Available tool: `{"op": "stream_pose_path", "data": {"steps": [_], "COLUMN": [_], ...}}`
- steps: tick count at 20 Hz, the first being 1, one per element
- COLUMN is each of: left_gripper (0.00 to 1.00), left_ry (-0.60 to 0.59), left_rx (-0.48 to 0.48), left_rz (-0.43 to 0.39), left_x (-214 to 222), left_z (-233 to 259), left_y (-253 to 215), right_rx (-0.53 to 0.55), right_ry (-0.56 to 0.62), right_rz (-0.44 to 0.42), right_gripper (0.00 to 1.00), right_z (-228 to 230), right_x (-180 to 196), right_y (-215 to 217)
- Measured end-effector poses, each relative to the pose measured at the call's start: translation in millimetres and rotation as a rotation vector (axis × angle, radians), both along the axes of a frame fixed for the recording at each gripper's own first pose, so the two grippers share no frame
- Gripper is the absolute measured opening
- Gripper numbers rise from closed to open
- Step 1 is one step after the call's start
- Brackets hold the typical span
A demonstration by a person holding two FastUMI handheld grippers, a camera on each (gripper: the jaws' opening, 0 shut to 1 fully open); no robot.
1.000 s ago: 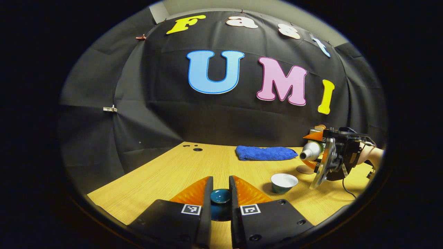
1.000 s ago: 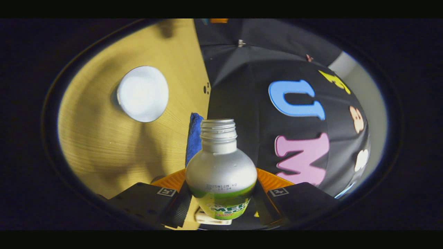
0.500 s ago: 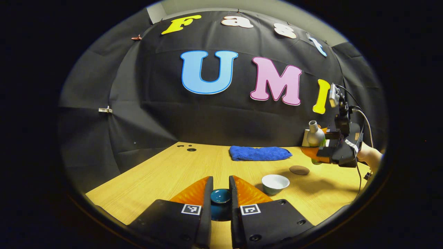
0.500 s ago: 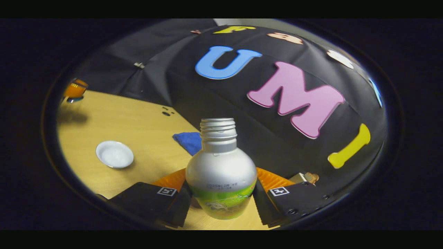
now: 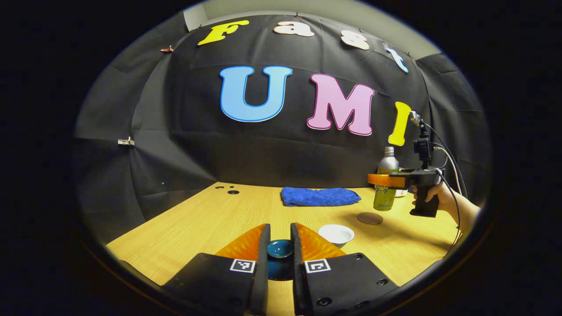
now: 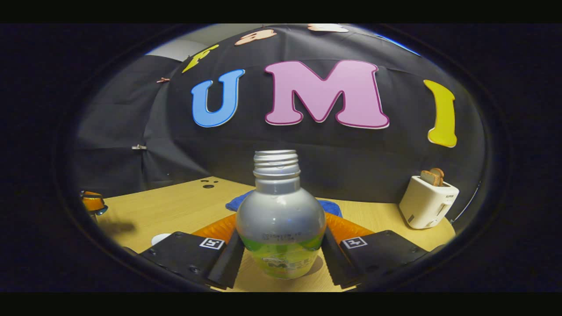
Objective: Open the teacup lid with one hand, grasp the water bottle and pour water into the teacup with the other hand; after pouring, place the water bottle on the coaster and then close the teacup lid.
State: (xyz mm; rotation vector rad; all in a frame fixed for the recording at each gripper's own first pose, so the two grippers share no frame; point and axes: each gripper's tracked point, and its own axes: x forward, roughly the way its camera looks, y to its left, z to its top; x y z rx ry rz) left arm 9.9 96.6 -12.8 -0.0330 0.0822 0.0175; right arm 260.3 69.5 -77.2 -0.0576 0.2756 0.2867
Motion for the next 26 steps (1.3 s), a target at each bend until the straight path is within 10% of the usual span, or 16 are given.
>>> {"op": "stream_pose_path", "data": {"steps": [26], "left_gripper": [0.27], "left_ry": [0.049], "left_rx": [-0.059], "left_rz": [0.016], "left_x": [3], "left_z": [-22], "left_y": [5], "right_rx": [0.025], "right_ry": [0.021], "right_rz": [-0.102], "right_gripper": [0.91], "right_z": [-69], "right_x": [16], "right_y": [-31]}}
